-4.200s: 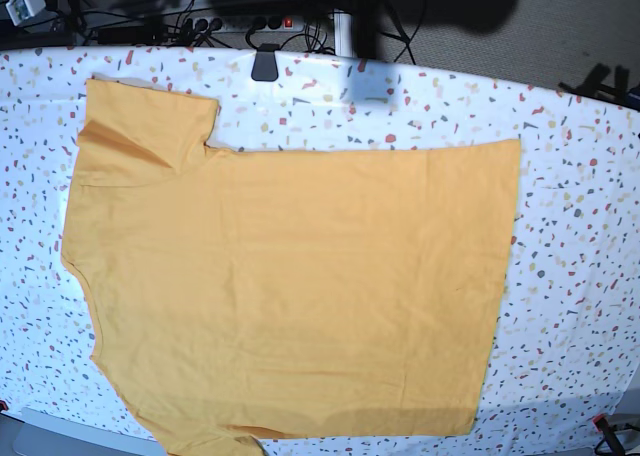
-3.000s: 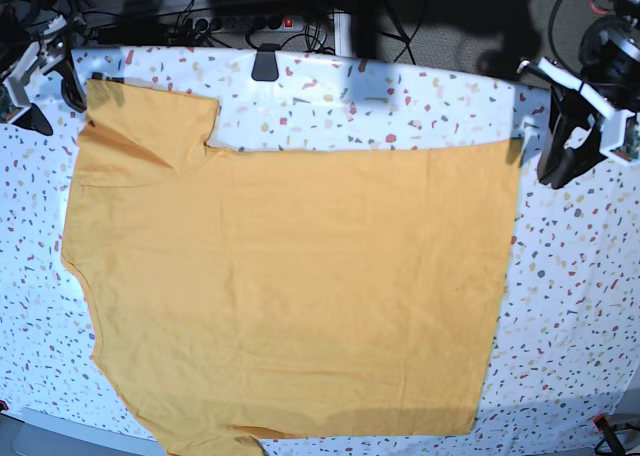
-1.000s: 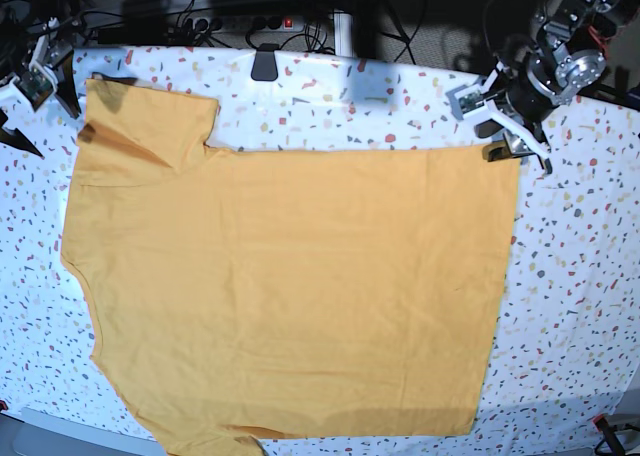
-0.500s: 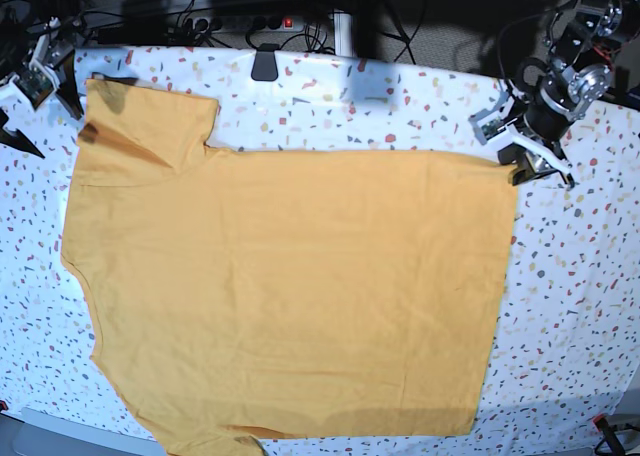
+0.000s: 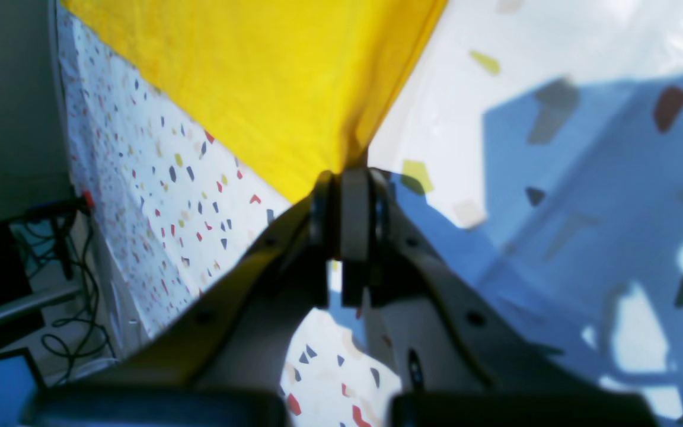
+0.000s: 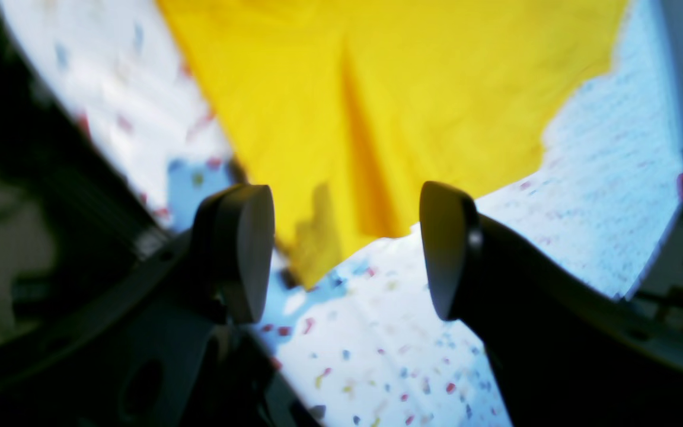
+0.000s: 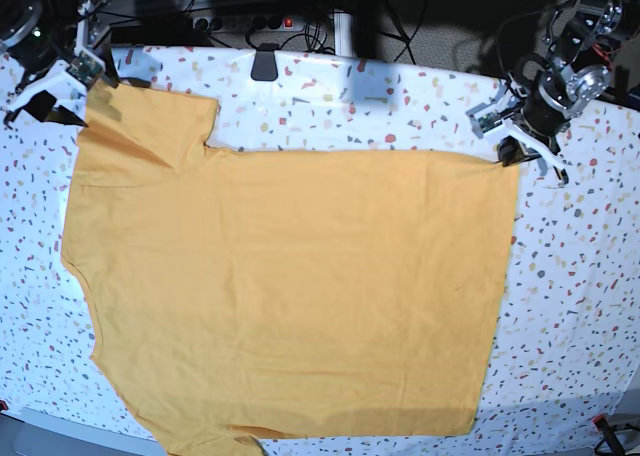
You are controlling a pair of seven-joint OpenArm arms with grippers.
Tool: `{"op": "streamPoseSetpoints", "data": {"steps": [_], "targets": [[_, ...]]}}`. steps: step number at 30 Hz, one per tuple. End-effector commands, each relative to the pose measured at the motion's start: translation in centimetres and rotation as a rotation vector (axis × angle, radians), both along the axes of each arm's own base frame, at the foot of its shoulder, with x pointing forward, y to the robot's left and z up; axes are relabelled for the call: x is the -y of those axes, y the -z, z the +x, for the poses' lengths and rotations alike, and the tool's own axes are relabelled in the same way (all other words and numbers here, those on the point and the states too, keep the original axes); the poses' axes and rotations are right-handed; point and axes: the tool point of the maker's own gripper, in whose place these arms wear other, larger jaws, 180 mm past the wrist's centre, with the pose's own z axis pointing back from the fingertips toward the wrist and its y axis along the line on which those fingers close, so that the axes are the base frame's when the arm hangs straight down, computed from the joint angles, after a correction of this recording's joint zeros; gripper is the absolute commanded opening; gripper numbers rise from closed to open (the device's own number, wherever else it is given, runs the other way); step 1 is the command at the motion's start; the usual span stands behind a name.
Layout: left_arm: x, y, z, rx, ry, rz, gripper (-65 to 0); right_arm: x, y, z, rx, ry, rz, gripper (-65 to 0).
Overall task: Fold the T-shirt properly
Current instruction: 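Move both grippers to the shirt's edge corners and pinch them, then lift the held edge and pull it across the shirt, folding it over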
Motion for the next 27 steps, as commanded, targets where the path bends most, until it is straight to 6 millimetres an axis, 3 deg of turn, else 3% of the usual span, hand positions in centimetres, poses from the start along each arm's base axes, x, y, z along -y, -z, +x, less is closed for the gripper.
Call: {"op": "streamPoseSetpoints", "data": {"steps": [1, 7, 12, 21, 24, 27], "targets": [[-0.1, -0.8, 0.4, 0.020, 0.009, 0.004, -65.0, -0.4, 0.3, 0.3, 0.003, -0.030, -0.010, -26.7], [0.5, -1.6, 0.7, 0.042, 0.022, -0.010, -65.0, -0.6, 3.9, 1.3, -0.014, -0.061, -0.085, -26.7], [0.6, -1.6, 0.8, 0.043, 0.022, -0.010, -65.0, 1.0, 6.2, 2.2, -0.024, -0.057, -0.171, -26.7], [0.6, -1.6, 0.8, 0.042, 0.022, -0.011, -65.0, 3.7, 7.5, 4.1, -0.027, 0.009, -0.203, -26.9], [0.6, -1.6, 0.8, 0.042, 0.022, -0.010, -65.0, 3.6, 7.6, 4.3, -0.023, 0.002, -0.189, -27.0], [0.6, -1.6, 0.7, 0.042, 0.022, -0.010, -65.0, 3.2, 7.9, 3.9, -0.049, -0.019, -0.175, -32.0]]}}
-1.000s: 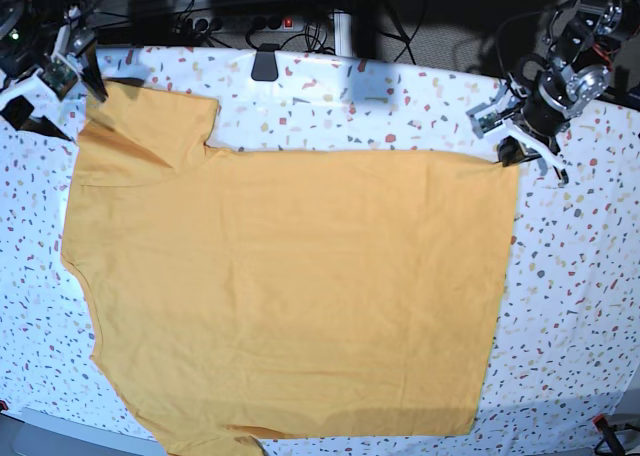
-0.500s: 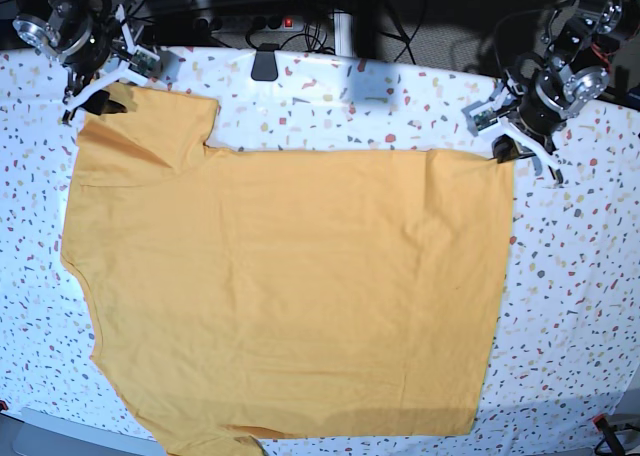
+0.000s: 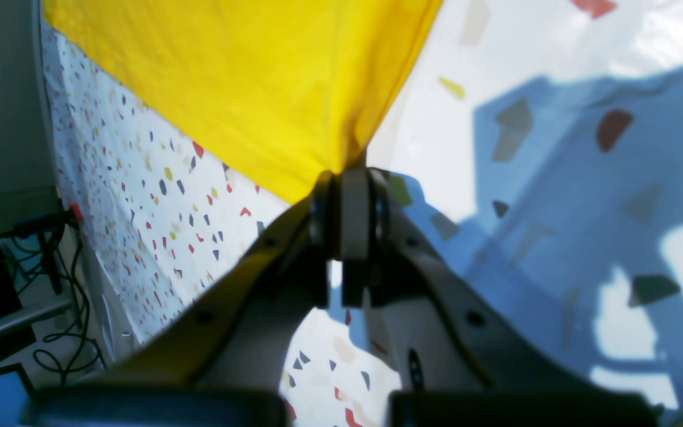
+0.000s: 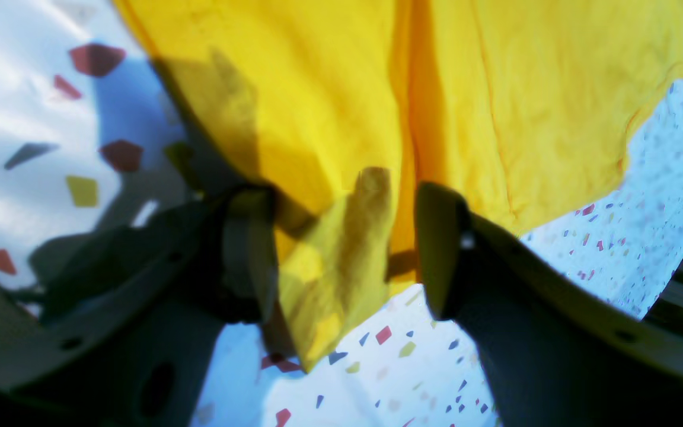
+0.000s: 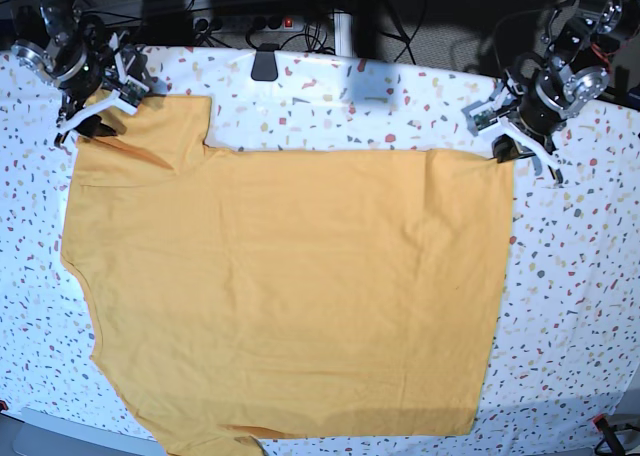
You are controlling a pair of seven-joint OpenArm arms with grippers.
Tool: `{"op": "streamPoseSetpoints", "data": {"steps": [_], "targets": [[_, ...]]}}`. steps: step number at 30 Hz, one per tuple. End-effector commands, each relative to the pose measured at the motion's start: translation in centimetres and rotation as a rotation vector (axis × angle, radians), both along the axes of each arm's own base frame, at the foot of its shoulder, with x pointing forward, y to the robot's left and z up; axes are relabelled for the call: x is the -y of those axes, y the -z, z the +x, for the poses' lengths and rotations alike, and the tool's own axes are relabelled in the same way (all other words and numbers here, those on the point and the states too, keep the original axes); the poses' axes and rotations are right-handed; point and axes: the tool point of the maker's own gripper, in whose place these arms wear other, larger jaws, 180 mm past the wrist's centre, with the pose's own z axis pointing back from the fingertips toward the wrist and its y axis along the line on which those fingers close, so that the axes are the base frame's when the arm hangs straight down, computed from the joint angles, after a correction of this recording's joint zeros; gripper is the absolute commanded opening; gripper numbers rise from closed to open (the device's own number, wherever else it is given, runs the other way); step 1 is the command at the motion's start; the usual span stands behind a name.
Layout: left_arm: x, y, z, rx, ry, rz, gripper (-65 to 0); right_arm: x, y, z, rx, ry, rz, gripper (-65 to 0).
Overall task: Fold the T-shirt properly
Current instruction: 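Lift the held edge and pull it across the shirt, folding it over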
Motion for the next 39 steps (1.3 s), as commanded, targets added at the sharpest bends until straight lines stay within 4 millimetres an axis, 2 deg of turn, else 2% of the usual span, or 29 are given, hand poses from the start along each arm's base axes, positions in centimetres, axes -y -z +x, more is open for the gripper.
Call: {"op": "streamPoseSetpoints", "data": {"steps": [1, 4, 8, 9, 16, 24, 29, 39], "targets": [[-0.2, -0.9, 0.6, 0.029, 0.005, 0.003, -65.0, 0.4, -0.1, -0.1, -0.016, -0.016, -0.019, -33.5], [-0.2, -0.9, 0.6, 0.030, 0.005, 0.002, -65.0, 0.3, 0.0, -0.2, -0.027, -0.020, -0.017, -39.7], [-0.2, -0.9, 0.6, 0.030, 0.005, 0.002, -65.0, 0.3, 0.0, -0.2, -0.026, -0.019, -0.017, -63.7], [-0.2, -0.9, 0.6, 0.030, 0.005, 0.003, -65.0, 0.3, 0.0, -0.2, -0.027, -0.018, -0.017, -65.0], [-0.2, -0.9, 0.6, 0.030, 0.005, 0.003, -65.0, -0.5, -0.6, 0.0, -0.035, 0.099, 0.103, -65.0], [-0.2, -0.9, 0.6, 0.031, 0.006, 0.003, -65.0, -1.9, -4.3, 2.4, 0.073, 0.166, 0.129, -65.0], [-0.2, -1.0, 0.8, 0.035, 0.006, 0.002, -65.0, -1.7, -6.1, 4.6, 0.145, 0.226, 0.160, -65.0], [0.6, -4.4, 4.4, 0.176, 0.014, -0.059, -65.0, -2.7, -9.2, 8.5, 0.241, 0.241, 0.271, -65.0]]}}
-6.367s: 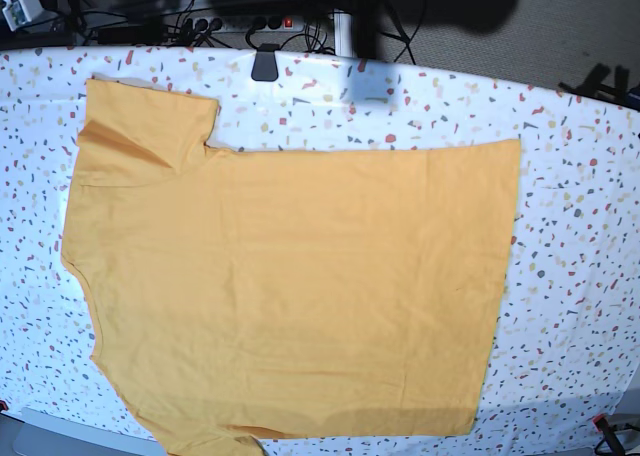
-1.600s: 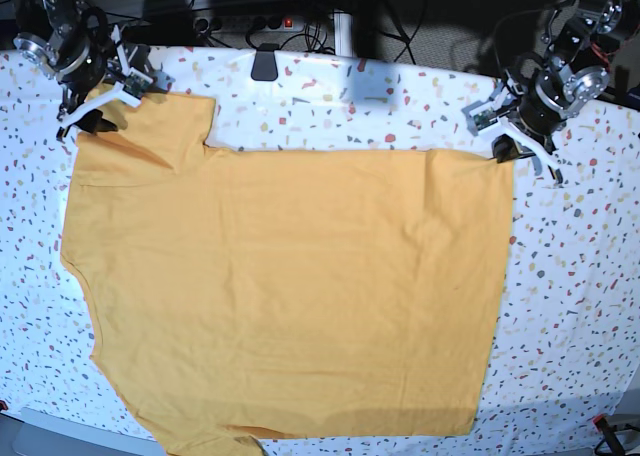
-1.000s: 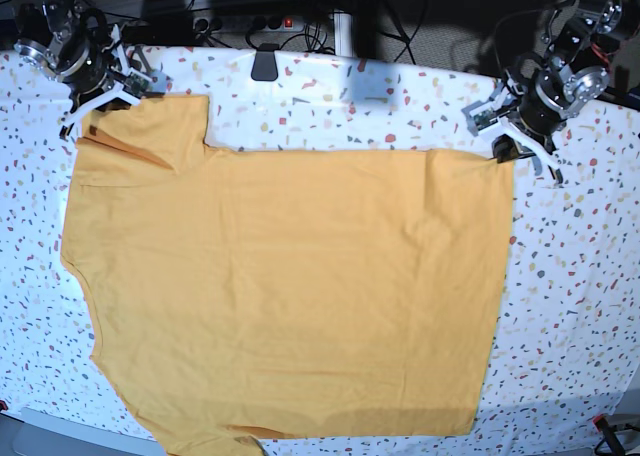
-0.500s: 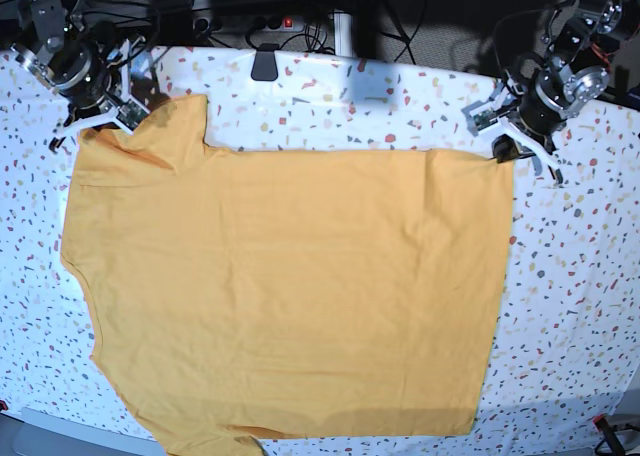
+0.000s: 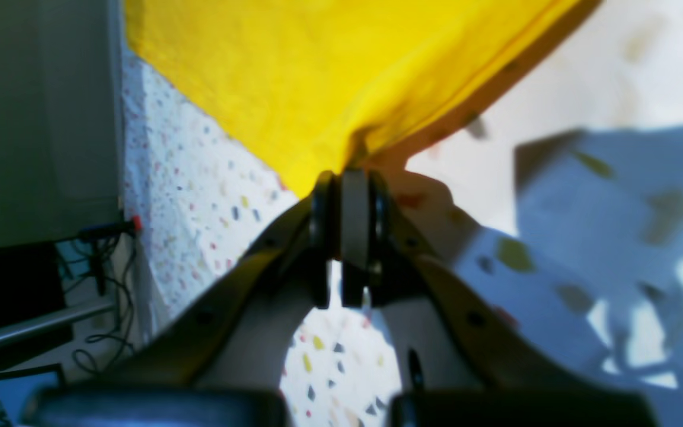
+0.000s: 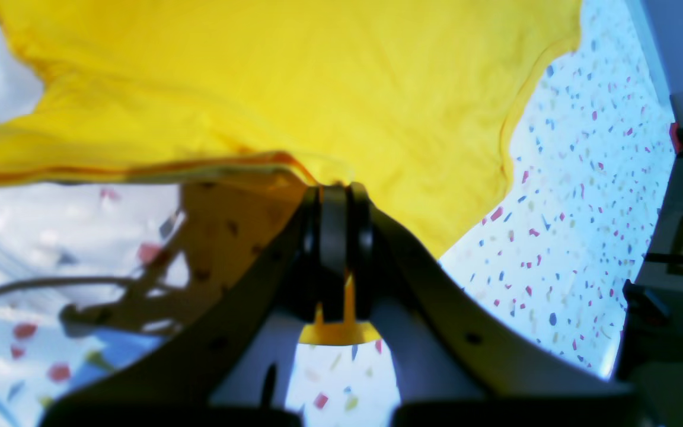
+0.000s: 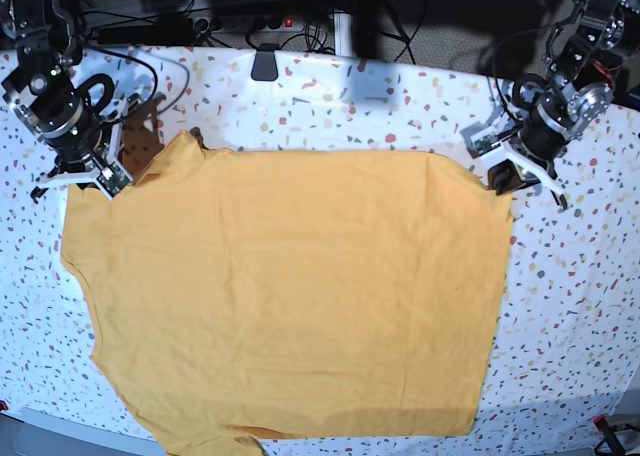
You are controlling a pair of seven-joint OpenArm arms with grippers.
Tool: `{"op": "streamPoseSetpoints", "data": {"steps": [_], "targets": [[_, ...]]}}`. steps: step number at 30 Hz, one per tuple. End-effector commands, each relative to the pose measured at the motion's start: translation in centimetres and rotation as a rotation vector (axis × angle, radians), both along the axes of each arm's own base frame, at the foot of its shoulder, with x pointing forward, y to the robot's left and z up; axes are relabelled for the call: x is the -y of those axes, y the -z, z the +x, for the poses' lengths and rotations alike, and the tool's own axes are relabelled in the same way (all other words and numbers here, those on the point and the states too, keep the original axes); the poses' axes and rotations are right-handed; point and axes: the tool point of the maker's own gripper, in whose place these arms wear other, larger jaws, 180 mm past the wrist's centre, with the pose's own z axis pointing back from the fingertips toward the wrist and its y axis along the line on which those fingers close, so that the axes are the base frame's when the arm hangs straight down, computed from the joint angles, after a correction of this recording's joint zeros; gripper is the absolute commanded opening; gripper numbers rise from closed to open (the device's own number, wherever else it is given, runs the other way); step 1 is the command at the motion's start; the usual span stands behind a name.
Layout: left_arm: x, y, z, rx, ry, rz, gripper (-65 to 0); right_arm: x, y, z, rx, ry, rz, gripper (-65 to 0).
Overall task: Fold the T-shirt properly
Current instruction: 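Lift the held edge and pull it across the shirt, folding it over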
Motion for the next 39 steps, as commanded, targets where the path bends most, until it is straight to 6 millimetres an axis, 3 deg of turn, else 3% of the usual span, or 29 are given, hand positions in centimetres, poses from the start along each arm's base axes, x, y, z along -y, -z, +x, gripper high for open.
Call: {"op": "streamPoseSetpoints", "data": {"steps": [1, 7, 18, 22, 26, 36, 39], "targets": [[0.0, -1.6, 1.2, 0.050, -0.002, -0.025, -65.0, -0.1, -1.5, 0.9, 0.045, -0.003, 0.019, -65.0], [1.4, -3.6, 3.5, 0.077, -0.050, -0.164, -65.0, -1.4, -2.5, 2.3, 0.093, 0.017, 0.109, -65.0], [3.7, -5.6, 6.1, 0.135, -0.083, -0.231, -65.0, -2.3, -5.0, 5.3, 0.194, 0.039, 0.163, -65.0], [2.9, -6.8, 7.4, 0.188, -0.140, -0.229, -65.0, -1.3, -4.9, 6.4, 0.198, 0.071, 0.164, -65.0], [2.7, -8.2, 8.4, 0.204, -0.200, -0.353, -65.0, -0.2, -4.6, 7.9, 0.194, 0.110, 0.213, -65.0], [3.1, -10.0, 9.8, 0.200, -0.225, -0.480, -65.0, 2.5, -4.9, 11.9, 0.208, 0.205, 0.318, -65.0], [2.6, -9.8, 11.2, 0.202, -0.269, -0.507, -65.0, 3.9, -4.5, 13.0, 0.199, 0.247, 0.328, -65.0]]}}
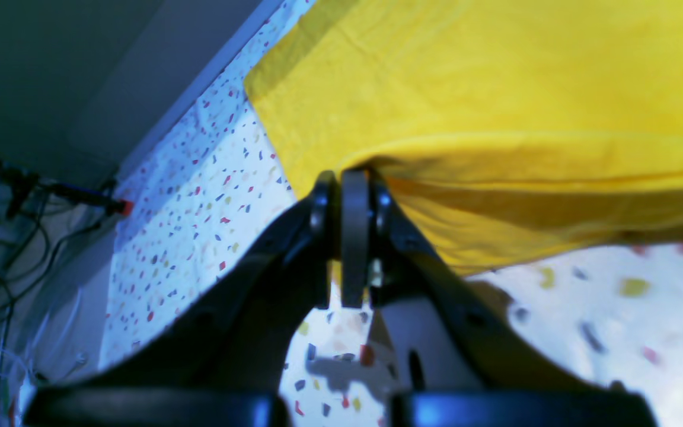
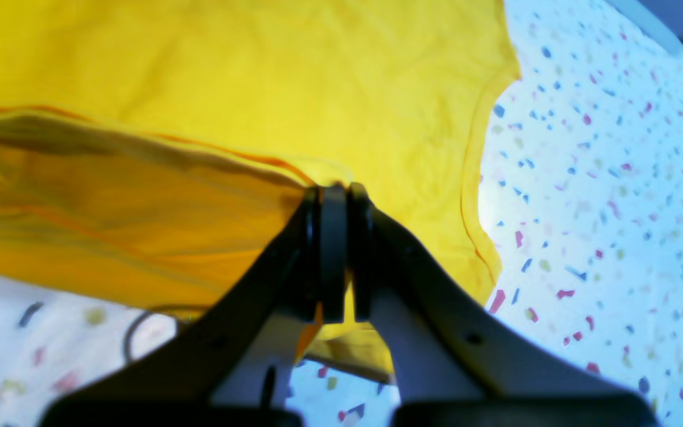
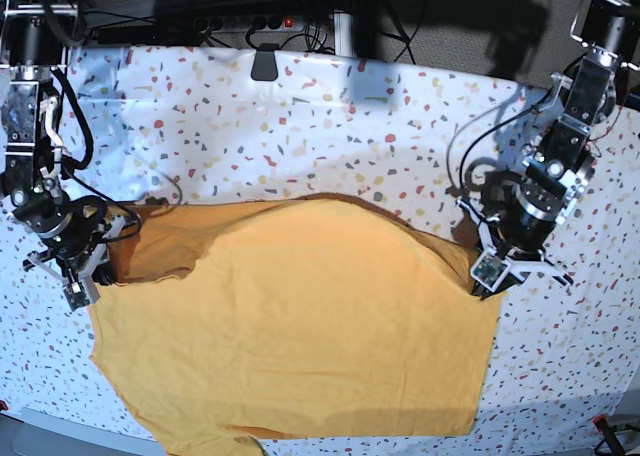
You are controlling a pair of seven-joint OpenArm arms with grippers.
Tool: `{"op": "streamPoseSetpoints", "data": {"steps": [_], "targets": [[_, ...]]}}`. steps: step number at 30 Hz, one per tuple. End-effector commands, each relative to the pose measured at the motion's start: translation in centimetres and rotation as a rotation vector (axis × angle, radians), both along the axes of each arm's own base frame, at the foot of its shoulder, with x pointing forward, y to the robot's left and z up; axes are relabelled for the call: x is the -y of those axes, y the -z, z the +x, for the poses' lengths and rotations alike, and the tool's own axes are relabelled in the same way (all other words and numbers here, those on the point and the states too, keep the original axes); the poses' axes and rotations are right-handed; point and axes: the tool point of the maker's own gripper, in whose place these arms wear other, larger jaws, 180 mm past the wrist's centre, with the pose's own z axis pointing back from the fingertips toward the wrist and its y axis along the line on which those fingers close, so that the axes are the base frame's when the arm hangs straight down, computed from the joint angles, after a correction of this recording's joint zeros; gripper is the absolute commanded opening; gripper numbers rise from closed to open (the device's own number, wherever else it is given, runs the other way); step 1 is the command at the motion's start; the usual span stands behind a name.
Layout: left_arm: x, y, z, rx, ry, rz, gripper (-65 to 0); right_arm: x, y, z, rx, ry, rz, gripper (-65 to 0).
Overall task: Fold the T-shirt properly
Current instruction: 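Lift the held edge and pull it across the shirt, folding it over, then lower the folded edge and open both grippers, shifting the right gripper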
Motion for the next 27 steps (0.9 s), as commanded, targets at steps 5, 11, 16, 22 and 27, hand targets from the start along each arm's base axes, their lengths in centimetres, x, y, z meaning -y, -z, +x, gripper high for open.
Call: {"op": "streamPoseSetpoints", "data": {"steps": [5, 11, 16, 22, 27], "targets": [[-1.0, 0.4, 3.7, -0.008, -0.095, -0.129, -65.0, 2.2, -2.6, 2.8, 0.068, 0.050, 0.011, -65.0], [-1.2, 2.0, 6.7, -0.038, -0.147, -0.164, -65.0, 3.6, -3.5, 5.1, 0.085, 0.074, 0.051, -65.0], [-1.8, 1.9, 9.0, -0.043, -0.179, -0.169, -65.0, 5.1, -4.4, 7.0, 0.101, 0.119, 0.089, -65.0], [-3.3, 1.4, 10.9, -0.050, -0.220, -0.157, -65.0, 4.2, -5.9, 8.9, 0.112, 0.089, 0.072, -65.0], [-3.9, 1.3, 11.5, -0.053, -0.235, -0.151, -65.0, 1.3, -5.3, 10.0, 0.075, -0.006, -0.034, -65.0]]}}
